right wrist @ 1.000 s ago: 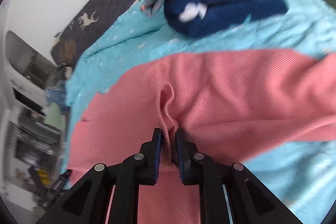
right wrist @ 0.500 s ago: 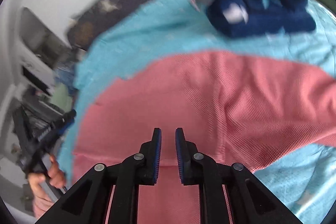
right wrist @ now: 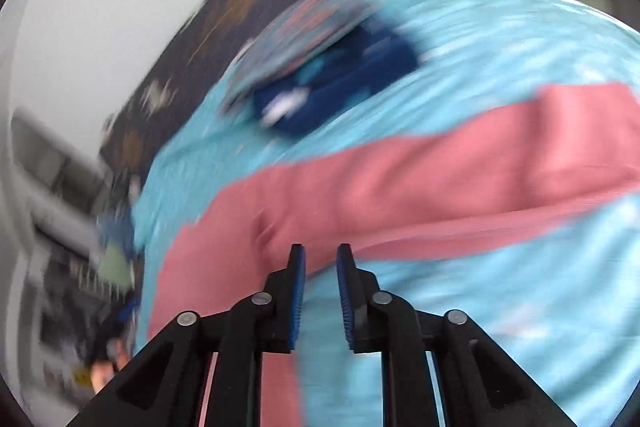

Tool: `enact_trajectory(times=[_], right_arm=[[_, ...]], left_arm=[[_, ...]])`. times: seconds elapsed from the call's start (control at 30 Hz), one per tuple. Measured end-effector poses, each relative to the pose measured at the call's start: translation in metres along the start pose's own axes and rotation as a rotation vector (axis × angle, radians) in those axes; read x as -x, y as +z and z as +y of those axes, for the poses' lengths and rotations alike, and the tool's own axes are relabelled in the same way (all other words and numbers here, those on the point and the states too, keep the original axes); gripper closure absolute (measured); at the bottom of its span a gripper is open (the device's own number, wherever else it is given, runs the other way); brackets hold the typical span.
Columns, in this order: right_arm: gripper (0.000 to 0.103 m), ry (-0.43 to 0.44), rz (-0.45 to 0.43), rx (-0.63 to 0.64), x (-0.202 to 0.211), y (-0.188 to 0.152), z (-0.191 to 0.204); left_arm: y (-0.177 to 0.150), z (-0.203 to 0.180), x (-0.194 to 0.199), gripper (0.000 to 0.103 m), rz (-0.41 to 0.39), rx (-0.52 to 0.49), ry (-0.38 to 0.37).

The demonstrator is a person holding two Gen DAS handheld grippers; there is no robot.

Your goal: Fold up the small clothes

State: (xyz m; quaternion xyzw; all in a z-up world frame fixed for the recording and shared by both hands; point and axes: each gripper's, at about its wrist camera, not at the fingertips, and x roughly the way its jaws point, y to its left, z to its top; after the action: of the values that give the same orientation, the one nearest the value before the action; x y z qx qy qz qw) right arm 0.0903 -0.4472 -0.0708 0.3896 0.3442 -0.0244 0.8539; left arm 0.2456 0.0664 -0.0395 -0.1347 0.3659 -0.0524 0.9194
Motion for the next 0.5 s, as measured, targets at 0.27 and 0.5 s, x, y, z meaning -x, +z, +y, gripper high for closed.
enact_trajectory(times=[0.27,0.5], right_arm=[[0.066,-0.044,-0.173,-0.501,0.072,0.007,-0.155],[0.055,-0.036,-0.225,-0.539,0.068,0.029,-0.187]], left_arm=[[-0.035,-0.061,-0.01,0.037,0.087,-0.198,-0.031],[-0.052,-0.062,-0.012,0.037,0.13,-0.193,-0.015]])
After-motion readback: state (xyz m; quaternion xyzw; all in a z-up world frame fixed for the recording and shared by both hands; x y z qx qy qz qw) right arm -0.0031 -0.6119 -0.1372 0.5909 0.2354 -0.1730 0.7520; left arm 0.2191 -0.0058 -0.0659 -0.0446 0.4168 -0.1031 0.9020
